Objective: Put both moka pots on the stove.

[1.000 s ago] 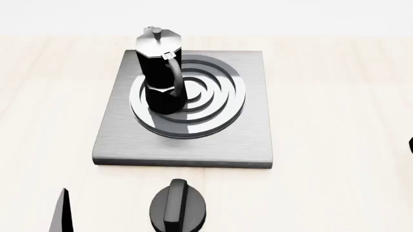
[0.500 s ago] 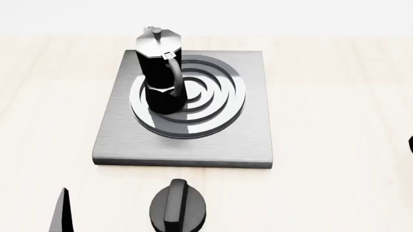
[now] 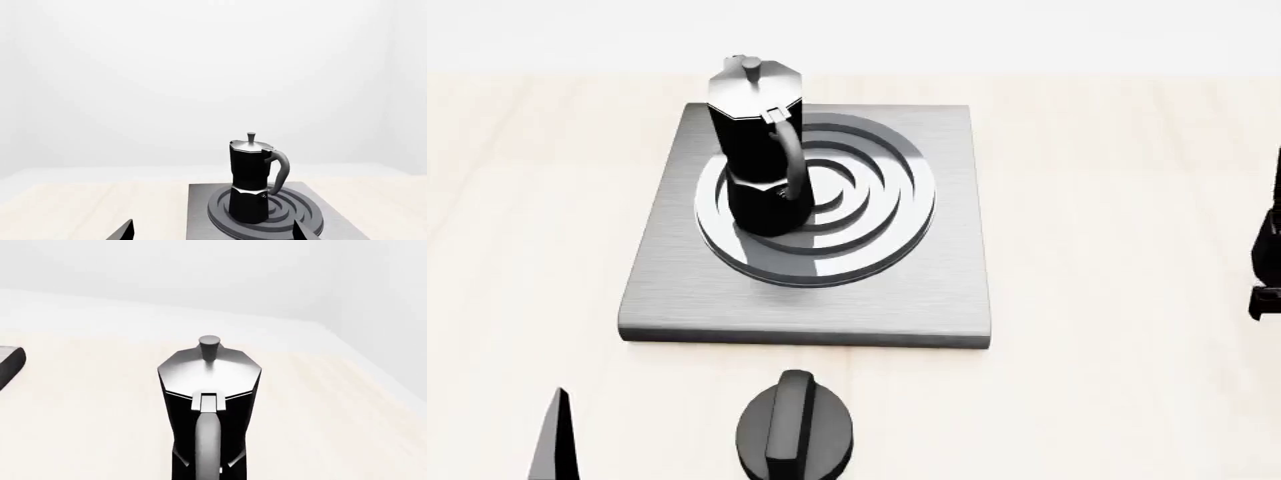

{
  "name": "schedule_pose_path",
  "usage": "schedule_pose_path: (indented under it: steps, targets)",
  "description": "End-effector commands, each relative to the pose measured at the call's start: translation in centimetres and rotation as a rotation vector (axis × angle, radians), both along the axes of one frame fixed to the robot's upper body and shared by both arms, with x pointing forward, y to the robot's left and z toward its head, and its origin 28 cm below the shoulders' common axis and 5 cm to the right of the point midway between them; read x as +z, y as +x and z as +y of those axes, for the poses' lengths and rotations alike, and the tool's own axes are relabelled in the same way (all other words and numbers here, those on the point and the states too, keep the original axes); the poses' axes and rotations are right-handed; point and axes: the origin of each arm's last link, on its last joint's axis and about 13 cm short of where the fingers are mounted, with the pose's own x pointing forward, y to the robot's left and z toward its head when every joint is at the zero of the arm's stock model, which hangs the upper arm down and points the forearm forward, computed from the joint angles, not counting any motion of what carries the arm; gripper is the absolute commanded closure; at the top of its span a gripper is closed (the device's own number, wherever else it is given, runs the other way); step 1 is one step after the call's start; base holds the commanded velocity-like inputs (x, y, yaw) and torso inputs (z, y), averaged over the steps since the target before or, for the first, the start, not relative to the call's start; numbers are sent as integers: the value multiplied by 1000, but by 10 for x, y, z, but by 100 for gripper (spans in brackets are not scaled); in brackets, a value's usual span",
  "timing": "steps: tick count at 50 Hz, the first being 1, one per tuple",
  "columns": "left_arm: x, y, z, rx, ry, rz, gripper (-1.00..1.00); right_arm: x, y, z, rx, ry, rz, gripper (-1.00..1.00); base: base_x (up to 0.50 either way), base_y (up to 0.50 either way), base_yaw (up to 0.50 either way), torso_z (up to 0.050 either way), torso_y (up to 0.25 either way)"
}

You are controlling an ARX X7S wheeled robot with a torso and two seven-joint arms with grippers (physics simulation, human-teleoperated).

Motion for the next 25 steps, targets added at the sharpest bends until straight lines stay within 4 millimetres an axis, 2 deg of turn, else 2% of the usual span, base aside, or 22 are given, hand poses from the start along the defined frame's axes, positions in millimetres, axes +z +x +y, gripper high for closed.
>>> schedule_pose_path:
  steps: [1, 9, 25]
  targets:
    - [0, 0, 0, 0, -1, 0, -100, 32, 13, 15, 52, -58, -141, 100, 0, 0, 0, 0, 0]
    - [0, 0, 0, -3, -1, 0, -100, 46, 16, 27, 123, -64, -194, 100, 0, 0, 0, 0, 0]
    - [-4, 2, 1, -1, -5, -2, -100, 76, 16, 65, 304, -74, -283, 100, 0, 0, 0, 0, 0]
